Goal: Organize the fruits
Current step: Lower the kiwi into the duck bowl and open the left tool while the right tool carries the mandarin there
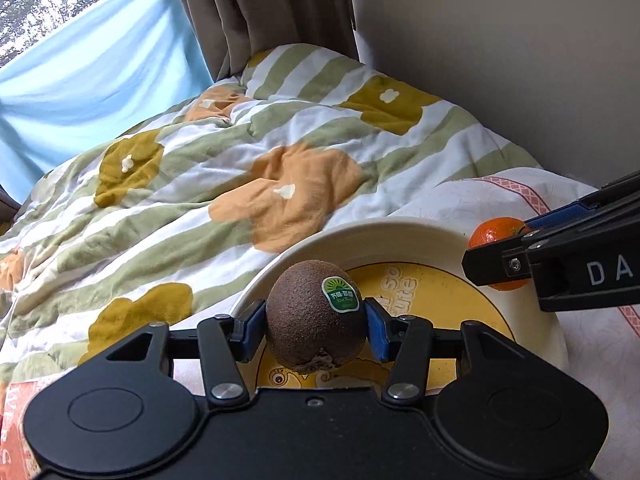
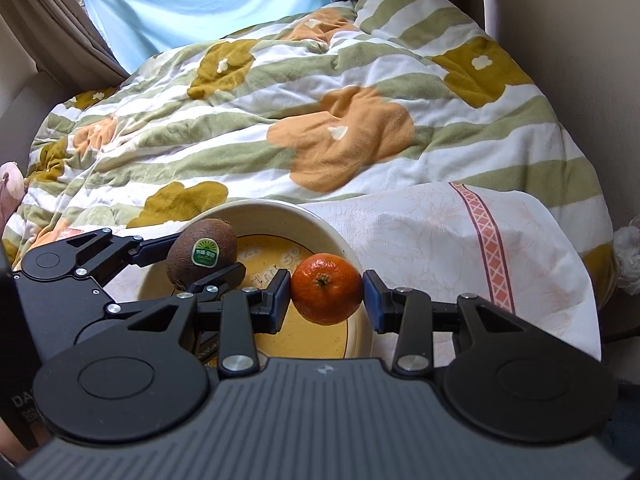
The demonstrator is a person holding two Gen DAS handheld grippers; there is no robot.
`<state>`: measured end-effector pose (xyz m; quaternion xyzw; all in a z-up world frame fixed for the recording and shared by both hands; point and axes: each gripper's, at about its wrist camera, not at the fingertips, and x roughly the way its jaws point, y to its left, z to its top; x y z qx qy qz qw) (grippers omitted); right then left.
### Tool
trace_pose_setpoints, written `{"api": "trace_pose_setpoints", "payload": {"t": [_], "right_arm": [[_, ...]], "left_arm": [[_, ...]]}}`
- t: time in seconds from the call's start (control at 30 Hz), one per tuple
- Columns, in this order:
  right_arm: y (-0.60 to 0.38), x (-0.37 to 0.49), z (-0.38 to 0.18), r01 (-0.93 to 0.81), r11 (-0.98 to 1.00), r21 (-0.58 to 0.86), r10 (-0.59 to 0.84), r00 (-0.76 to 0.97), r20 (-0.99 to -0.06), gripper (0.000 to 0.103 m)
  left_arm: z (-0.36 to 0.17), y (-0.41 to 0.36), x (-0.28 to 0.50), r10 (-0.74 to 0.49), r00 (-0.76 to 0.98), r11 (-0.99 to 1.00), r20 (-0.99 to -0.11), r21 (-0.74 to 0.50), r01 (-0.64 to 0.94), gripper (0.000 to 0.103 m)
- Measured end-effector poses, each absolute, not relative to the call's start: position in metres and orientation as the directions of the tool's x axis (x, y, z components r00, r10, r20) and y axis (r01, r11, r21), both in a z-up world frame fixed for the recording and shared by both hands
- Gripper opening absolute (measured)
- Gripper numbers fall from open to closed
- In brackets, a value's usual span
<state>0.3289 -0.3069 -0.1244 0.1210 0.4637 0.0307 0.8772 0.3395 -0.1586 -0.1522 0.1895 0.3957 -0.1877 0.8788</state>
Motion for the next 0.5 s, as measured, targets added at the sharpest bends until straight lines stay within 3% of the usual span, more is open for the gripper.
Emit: {"api": "trace_pose_setpoints", "payload": {"t": [0.23,0.3,0.37,0.5], "right_arm": [[-0.304,0.33,-0.126,0.069,0.968,0.242,0.162,0.562,-0.811,0.054],[-0.303,0.33,-0.123,0.066,0.969,0.237,0.16,0.565,-0.81,0.054],[-0.302,0.33,-0.12,0.059,0.971,0.232,0.158,0.568,-0.807,0.054],[-0.298,0.328,-0.114,0.033,0.973,0.23,0.17,0.573,-0.802,0.054]], "left_arm": [[-0.159,-0.157,0.343,-0.191,0.606,0.854,-0.772,0.174,0.49,0.059],[-0.153,-0.156,0.34,-0.2,0.624,0.85,-0.756,0.182,0.494,0.087],[-0.145,-0.154,0.334,-0.205,0.648,0.846,-0.734,0.2,0.494,0.092],[-0.133,-0.146,0.324,-0.197,0.651,0.847,-0.733,0.207,0.489,0.092]]}}
